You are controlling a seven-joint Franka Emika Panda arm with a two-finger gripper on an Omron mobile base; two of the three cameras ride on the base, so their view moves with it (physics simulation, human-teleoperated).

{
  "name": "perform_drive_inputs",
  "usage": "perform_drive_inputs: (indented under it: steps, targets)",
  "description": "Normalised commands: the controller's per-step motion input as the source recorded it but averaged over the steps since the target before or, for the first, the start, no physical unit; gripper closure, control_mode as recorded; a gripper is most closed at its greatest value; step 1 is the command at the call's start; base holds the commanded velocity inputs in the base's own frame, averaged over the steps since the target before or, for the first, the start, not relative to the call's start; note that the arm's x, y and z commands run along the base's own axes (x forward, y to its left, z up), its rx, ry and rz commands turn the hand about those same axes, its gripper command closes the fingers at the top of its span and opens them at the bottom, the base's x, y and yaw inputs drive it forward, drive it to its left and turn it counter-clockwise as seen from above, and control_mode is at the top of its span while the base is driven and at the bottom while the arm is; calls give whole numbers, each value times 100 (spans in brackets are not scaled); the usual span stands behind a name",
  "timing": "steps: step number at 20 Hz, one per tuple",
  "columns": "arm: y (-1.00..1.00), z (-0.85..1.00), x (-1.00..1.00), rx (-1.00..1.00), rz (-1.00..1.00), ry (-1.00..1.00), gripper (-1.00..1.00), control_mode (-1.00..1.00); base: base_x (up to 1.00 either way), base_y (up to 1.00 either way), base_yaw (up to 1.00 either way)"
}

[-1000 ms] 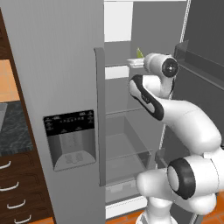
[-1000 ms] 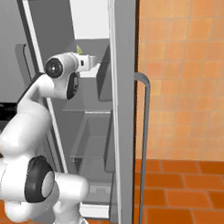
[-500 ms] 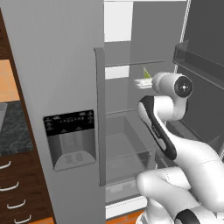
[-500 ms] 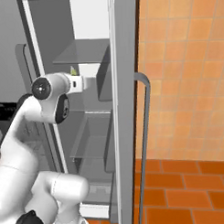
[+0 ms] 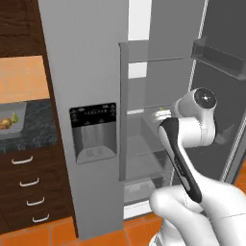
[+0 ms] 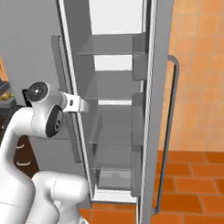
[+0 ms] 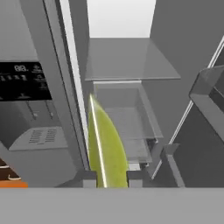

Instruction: Place one lemon wedge and one chicken drumstick in each tupperware on the nearby counter, to pack two identical lunches.

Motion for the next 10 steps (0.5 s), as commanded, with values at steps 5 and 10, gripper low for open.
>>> perform_drive_inputs:
  steps: [5, 10]
  targets:
    - [0, 0, 0, 0, 0, 0, 100, 100, -68, 100, 49]
    - [0, 0, 0, 0, 0, 0, 100, 100, -15, 100, 58]
